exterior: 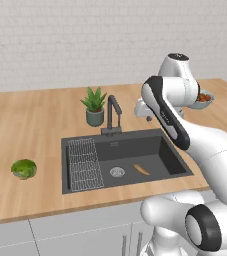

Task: Pick the sweet potato from the sink and place it in the bowl. Then pick the bowl and place it in the microwave. Then close the microwave door and press the start button.

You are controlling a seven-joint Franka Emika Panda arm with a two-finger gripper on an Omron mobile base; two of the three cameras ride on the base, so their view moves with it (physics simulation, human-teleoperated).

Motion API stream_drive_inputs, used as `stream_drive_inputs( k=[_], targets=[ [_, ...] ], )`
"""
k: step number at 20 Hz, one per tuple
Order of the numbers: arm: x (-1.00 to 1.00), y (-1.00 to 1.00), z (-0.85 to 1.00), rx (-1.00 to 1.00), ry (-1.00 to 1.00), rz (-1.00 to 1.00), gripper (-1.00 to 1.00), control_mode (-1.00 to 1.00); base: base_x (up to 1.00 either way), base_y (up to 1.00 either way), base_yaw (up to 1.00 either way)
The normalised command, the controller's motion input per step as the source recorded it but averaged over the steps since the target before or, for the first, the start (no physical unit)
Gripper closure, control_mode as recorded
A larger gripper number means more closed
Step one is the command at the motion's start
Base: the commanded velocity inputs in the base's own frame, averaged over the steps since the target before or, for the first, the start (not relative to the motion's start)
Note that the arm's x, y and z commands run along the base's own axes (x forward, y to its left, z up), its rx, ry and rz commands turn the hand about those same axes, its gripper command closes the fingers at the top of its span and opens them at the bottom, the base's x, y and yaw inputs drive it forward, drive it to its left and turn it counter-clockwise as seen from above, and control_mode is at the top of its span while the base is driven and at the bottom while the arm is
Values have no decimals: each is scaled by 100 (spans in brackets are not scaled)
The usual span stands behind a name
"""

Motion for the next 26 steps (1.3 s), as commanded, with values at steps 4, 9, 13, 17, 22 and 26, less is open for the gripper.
stream_drive_inputs(
  k=[4, 9, 13, 17, 22, 26],
  targets=[
    [-22, 0, 0, 0, 0, 0, -100, -100, 0, 0, 0],
    [-36, 0, -17, 0, -1, 0, -100, -100, 0, 0, 0],
    [-2, 0, -29, 0, 0, 0, -100, -100, 0, 0, 0],
    [-14, -13, -42, 0, 0, 4, -100, -100, 0, 0, 0],
    [-5, -40, -53, 0, 0, 6, -100, -100, 0, 0, 0],
    [7, -31, -47, 0, 0, 12, -100, -100, 0, 0, 0]
  ],
)
